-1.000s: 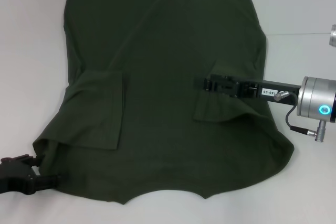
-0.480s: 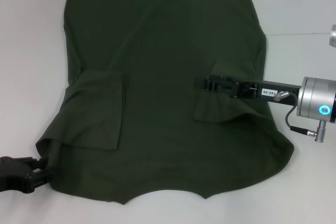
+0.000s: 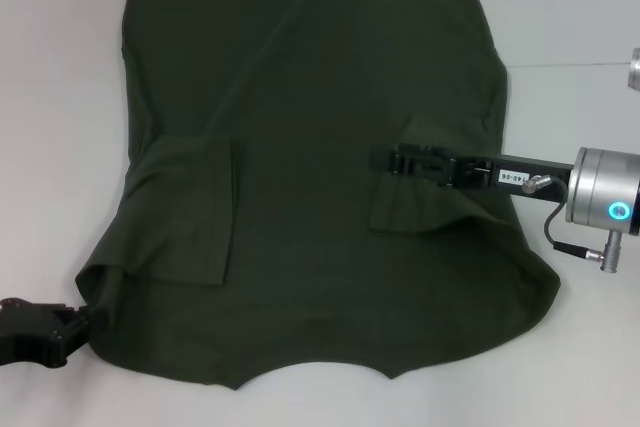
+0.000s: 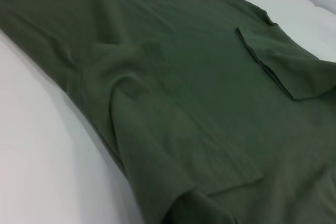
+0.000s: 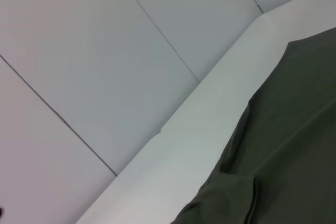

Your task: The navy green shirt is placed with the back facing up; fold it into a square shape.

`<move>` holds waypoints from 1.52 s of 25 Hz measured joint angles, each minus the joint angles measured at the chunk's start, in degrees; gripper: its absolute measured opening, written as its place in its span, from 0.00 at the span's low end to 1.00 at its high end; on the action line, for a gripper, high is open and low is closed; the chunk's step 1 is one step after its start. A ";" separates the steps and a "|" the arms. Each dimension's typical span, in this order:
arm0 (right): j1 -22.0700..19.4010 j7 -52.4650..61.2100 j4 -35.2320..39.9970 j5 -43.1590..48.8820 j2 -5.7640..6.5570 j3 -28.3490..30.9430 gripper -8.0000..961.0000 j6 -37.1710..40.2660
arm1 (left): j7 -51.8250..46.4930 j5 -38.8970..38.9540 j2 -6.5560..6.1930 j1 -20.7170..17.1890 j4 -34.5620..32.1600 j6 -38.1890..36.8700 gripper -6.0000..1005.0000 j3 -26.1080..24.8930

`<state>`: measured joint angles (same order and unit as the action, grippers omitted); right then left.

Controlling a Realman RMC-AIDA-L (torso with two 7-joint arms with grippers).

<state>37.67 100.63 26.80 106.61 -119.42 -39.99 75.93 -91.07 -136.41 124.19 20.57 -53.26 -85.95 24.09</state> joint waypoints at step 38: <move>-14.64 19.00 10.43 9.75 9.47 0.34 0.82 12.45 | -6.04 2.92 0.00 1.14 0.80 -3.43 0.05 -0.37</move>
<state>23.03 119.64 37.23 116.36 -109.95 -39.65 88.38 -97.12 -133.49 124.19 21.71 -52.47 -89.38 23.71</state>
